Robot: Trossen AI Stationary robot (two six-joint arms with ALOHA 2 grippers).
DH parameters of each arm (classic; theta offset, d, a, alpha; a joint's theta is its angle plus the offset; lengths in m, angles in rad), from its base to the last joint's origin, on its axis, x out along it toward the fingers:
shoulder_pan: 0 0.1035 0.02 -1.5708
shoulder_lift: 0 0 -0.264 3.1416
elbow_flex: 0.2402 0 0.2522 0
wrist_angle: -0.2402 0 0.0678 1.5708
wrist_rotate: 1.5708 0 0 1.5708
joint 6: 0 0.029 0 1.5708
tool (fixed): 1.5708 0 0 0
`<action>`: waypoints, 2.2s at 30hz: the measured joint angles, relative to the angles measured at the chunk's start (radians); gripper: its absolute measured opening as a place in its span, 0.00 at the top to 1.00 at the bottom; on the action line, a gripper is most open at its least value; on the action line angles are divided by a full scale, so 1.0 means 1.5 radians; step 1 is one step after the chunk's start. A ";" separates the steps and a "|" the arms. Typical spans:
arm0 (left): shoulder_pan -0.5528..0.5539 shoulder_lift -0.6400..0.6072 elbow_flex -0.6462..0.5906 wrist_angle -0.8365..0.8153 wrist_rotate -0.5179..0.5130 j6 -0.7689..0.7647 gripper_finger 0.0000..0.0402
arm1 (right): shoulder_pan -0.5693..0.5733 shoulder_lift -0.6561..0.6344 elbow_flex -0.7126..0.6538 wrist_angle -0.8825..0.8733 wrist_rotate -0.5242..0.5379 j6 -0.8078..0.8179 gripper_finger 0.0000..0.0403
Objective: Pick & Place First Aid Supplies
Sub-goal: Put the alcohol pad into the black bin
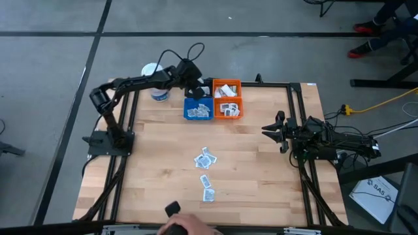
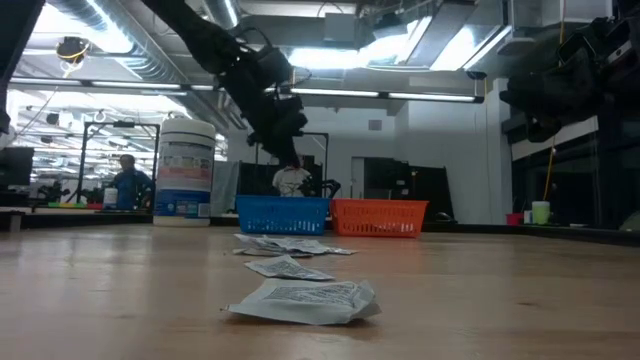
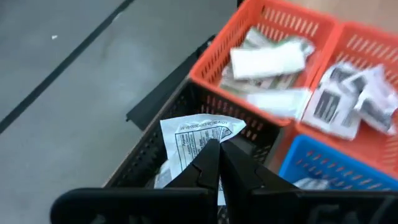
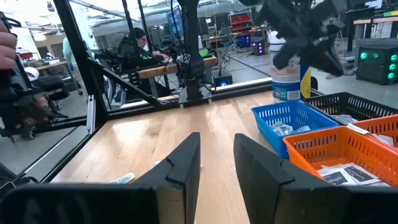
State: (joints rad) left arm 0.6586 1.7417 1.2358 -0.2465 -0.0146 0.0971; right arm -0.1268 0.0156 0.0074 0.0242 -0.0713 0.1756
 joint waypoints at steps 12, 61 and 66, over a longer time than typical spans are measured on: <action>0.006 0.028 0.000 0.023 -0.035 0.044 0.99 | 0.000 0.000 0.000 0.000 0.000 0.000 0.75; -0.239 -0.009 0.000 -0.084 -0.053 0.120 0.64 | 0.000 0.000 0.000 0.000 0.000 0.000 0.75; -0.310 -0.009 -0.001 -0.120 -0.055 0.137 0.64 | 0.000 0.000 0.000 0.000 0.000 0.000 0.75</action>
State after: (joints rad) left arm 0.1940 1.7284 1.2350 -0.4260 -0.0970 0.3032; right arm -0.1270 0.0156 0.0072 0.0242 -0.0715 0.1755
